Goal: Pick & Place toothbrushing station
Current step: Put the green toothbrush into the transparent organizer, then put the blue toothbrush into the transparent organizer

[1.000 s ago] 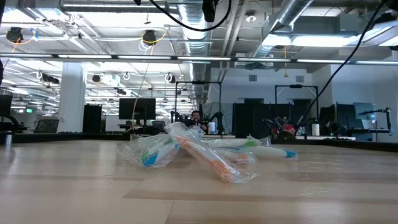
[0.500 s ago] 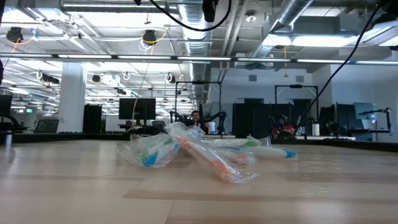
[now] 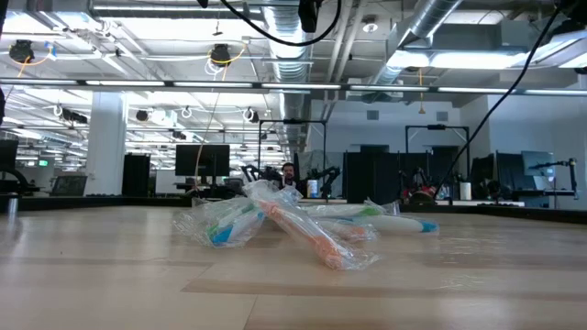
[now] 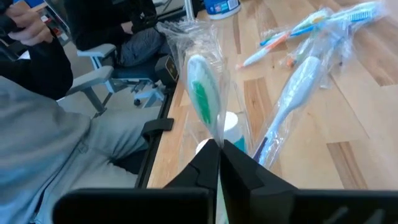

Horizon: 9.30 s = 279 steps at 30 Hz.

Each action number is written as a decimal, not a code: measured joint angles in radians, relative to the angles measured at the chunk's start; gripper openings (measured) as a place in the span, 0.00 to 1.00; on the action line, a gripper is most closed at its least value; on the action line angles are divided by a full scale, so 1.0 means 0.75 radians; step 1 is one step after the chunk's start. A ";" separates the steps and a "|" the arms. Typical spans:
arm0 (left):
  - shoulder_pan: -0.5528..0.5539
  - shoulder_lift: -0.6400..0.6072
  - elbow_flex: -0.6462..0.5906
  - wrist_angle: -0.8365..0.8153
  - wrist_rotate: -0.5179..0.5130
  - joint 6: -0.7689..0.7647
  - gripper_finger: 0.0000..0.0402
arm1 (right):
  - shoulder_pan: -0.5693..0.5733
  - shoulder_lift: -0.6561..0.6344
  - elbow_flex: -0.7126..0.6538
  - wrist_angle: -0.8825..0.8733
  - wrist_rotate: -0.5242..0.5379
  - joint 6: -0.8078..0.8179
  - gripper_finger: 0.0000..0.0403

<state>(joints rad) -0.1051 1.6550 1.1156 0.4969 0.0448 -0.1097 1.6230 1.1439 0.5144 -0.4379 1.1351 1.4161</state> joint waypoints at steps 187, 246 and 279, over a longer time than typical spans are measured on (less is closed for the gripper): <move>0.063 0.229 -0.182 -0.790 -0.081 -0.749 0.21 | -1.312 -0.580 0.062 0.235 -0.470 -1.344 0.23; 0.025 0.218 0.086 -0.358 -0.109 -0.336 0.00 | -1.312 -0.580 0.062 0.207 -0.468 -1.342 0.23; 0.025 0.218 0.086 0.220 -0.285 -0.067 0.00 | -1.461 -0.406 0.062 0.530 -0.482 -1.445 0.23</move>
<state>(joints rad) -0.0860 1.8187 1.1801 0.6621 -0.1692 -0.1596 0.5270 0.8396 0.5606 -0.0407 0.7733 0.3323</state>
